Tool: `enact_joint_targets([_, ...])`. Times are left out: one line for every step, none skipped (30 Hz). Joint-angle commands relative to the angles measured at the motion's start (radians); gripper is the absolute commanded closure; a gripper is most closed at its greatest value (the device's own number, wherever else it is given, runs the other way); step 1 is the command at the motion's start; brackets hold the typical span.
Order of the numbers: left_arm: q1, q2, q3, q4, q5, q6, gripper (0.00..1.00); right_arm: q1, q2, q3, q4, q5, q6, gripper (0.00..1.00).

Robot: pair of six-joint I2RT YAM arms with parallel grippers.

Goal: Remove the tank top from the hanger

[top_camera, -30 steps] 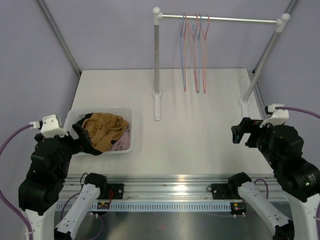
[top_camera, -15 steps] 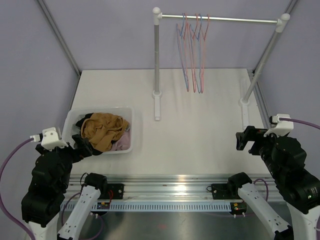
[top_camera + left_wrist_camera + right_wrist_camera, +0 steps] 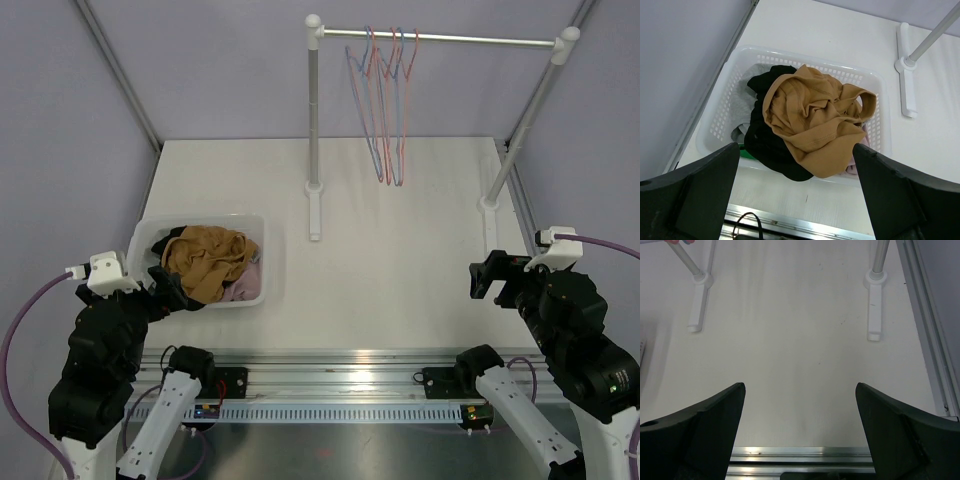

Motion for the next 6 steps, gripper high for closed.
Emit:
enact_joint_targets([-0.002,-0.006,-0.008,0.062,0.019,0.015,0.01,-0.003,-0.002,-0.003,0.052,0.009,-0.008,0.00])
enact_joint_targets([-0.002,0.000,-0.008,0.063,0.019,0.013,0.01,-0.003,-0.002,-0.003,0.051,0.006,-0.009,0.01])
enact_joint_targets([-0.002,-0.002,-0.010,0.065,0.020,0.015,0.01,-0.003,0.000,-0.001,0.054,0.007,-0.008,0.01])
enact_joint_targets([-0.002,0.000,-0.011,0.068,0.020,0.015,0.01,-0.003,0.002,-0.001,0.049,0.007,-0.008,0.00])
enact_joint_targets([-0.002,0.004,-0.011,0.068,0.019,0.015,0.01,-0.002,0.006,0.000,0.048,0.006,-0.012,0.01])
enact_joint_targets([-0.002,0.006,-0.011,0.070,0.019,0.015,0.01,-0.003,0.011,0.002,0.046,0.000,-0.015,0.00])
